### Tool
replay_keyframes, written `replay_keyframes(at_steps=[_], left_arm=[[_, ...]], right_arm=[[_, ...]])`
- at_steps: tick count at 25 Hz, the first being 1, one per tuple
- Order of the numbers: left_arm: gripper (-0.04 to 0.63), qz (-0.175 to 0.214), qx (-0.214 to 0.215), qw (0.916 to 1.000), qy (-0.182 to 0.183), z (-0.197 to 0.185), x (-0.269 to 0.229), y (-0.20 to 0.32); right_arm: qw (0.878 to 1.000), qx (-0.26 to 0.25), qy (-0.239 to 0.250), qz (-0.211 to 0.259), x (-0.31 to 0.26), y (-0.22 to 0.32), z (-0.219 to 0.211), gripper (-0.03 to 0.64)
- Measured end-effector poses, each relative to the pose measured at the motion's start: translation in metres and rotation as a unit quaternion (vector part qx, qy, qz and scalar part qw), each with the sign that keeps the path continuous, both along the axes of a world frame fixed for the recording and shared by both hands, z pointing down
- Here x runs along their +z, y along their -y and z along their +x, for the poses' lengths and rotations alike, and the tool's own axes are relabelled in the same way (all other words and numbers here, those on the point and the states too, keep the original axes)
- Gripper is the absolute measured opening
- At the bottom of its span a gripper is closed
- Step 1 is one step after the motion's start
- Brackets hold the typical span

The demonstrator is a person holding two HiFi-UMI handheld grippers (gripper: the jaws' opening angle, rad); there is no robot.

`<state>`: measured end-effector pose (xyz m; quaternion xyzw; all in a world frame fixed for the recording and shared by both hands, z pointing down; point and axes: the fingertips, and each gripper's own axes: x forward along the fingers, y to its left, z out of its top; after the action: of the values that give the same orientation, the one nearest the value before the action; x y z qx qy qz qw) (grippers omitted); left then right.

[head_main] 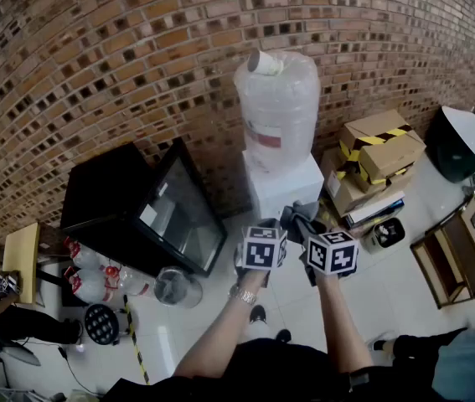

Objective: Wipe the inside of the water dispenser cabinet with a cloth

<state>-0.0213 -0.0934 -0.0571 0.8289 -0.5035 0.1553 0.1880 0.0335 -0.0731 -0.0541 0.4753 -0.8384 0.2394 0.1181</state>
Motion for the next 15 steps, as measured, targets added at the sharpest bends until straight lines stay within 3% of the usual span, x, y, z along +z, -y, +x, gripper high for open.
replay_keyframes(at_steps=[7,12,15], left_arm=[[0.002,0.001,-0.004,1.0,0.009,-0.028,0.001,0.048],[0.002,0.006,-0.008,0.9999,0.012,-0.02,0.01,0.069],[0.002,-0.013,-0.001,0.9995,0.028,-0.008,0.036,0.067]], right_arm=[[1.0,0.006,-0.009,0.0,0.002,0.043,-0.03,0.028],[1.0,0.017,-0.012,-0.002,0.008,0.061,-0.02,0.029],[1.0,0.015,-0.017,-0.01,0.026,0.067,-0.005,0.029]])
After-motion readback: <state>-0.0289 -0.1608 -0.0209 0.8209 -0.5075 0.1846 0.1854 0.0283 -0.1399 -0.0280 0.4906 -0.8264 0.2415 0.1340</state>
